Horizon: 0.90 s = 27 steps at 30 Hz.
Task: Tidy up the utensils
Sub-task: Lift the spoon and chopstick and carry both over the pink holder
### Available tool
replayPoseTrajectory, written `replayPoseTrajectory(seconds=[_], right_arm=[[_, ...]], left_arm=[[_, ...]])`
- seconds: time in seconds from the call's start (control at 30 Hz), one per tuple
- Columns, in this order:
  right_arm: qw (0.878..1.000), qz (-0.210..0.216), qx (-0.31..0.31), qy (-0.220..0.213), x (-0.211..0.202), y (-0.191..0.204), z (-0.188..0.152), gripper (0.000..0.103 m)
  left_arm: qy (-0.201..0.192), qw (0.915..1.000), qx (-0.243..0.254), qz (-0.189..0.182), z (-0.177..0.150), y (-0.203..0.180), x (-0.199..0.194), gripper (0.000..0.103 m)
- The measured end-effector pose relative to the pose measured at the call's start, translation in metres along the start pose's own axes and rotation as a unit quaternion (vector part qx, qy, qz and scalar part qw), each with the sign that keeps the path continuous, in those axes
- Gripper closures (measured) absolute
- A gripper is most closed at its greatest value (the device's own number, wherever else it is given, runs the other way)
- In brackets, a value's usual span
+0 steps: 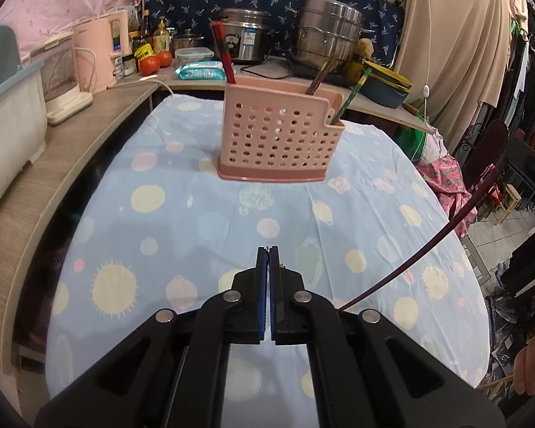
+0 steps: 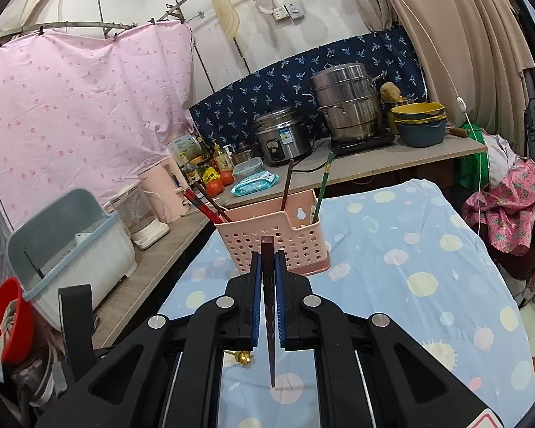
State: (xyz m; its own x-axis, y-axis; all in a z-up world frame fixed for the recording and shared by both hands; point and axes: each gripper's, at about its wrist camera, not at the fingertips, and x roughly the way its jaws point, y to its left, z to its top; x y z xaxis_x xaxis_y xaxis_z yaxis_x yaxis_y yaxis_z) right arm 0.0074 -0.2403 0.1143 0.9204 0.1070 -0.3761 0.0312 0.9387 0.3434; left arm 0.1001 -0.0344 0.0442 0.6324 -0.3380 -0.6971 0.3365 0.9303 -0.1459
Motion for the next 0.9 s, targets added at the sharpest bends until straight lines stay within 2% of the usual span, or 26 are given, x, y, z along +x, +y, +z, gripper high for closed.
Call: replayPoseTrajectory(seconds=[0.23, 0.5, 0.67, 0.77, 0.9], right_arm=[[1.000, 0.005, -0.021, -0.023, 0.015, 0.007, 0.028, 0.096], [0.995, 0.012, -0.048, -0.087, 0.045, 0.022, 0.095, 0.096], [0.991, 0.012, -0.059, -0.120, 0.072, 0.034, 0.135, 0.096], [0.990, 0.011, -0.060, -0.128, 0.083, 0.036, 0.146, 0.096], [0.989, 0.011, -0.055, -0.138, 0.107, 0.037, 0.166, 0.096]], left_arm=[[-0.023, 0.9996, 0.015, -0.002, 0.039, -0.002, -0.010, 0.102], [-0.096, 0.9949, 0.030, 0.012, 0.121, -0.005, -0.027, 0.102], [-0.132, 0.9905, 0.033, 0.022, 0.170, -0.006, -0.025, 0.102], [-0.137, 0.9899, 0.029, 0.026, 0.193, -0.005, -0.013, 0.102], [-0.130, 0.9906, 0.025, 0.034, 0.203, -0.002, 0.005, 0.102]])
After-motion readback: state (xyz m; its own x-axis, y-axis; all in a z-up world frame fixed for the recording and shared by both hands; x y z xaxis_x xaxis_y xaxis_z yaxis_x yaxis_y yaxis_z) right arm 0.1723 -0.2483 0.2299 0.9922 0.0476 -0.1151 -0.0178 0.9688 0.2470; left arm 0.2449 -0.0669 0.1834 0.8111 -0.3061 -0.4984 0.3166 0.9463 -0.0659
